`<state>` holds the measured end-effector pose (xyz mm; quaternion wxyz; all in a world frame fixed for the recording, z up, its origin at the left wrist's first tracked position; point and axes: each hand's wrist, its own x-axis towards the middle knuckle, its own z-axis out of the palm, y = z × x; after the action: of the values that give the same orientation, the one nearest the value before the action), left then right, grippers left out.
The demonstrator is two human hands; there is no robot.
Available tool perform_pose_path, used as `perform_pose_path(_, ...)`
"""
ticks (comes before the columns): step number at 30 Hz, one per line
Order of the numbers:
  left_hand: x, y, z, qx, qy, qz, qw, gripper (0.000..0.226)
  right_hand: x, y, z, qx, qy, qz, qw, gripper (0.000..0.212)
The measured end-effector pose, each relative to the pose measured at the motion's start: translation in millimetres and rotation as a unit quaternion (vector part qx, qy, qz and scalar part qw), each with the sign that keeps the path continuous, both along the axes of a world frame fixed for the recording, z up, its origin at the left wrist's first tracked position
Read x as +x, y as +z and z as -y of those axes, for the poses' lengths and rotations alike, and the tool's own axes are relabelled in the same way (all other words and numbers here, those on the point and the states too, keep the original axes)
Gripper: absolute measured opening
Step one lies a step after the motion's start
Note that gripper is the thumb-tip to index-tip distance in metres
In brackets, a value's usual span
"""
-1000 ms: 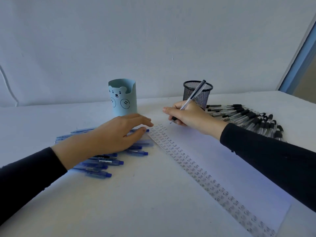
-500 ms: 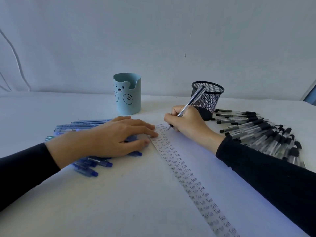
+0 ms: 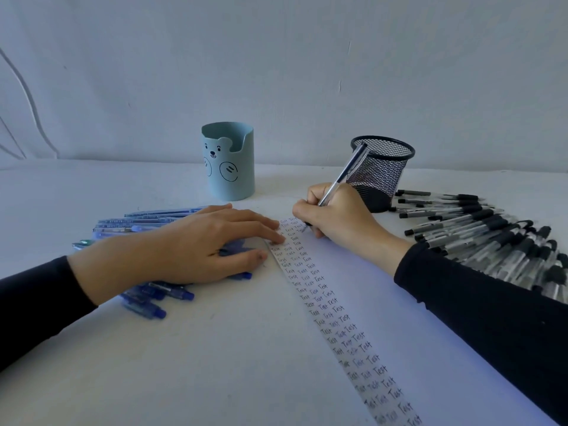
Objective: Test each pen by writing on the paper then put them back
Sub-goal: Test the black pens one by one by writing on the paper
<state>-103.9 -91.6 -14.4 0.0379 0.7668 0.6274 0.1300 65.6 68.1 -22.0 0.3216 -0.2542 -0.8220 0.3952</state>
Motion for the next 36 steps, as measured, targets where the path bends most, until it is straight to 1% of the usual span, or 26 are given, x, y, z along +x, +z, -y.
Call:
perform_pose_path(7, 0.1, 0.1, 1.0, -0.002, 0.001, -0.003, 1.0, 0.045, -0.7, 0.1, 1.3, -0.017, 0.009, 0.011, 1.0, 0.033)
perform_pose_path(12, -0.3, -0.1, 1.3, -0.006, 0.002, -0.007, 1.0, 0.046, -0.4, 1.3, 2.8, -0.002, 0.002, 0.017, 1.0, 0.032)
perform_pose_path(16, 0.2, 0.1, 1.1, -0.008, 0.002, -0.008, 1.0, 0.046, 0.7, 2.0, 3.1, -0.012, 0.0, 0.007, 1.0, 0.032)
perform_pose_path(21, 0.5, 0.1, 0.8, -0.009, 0.002, -0.004, 1.0, 0.045, 0.7, 2.2, 3.9, 0.0, 0.004, 0.025, 1.0, 0.032)
perform_pose_path(36, -1.0, -0.7, 0.4, 0.0, -0.004, -0.003, 1.0, 0.044, 1.8, 2.7, 1.9, 0.015, -0.004, 0.014, 1.0, 0.033)
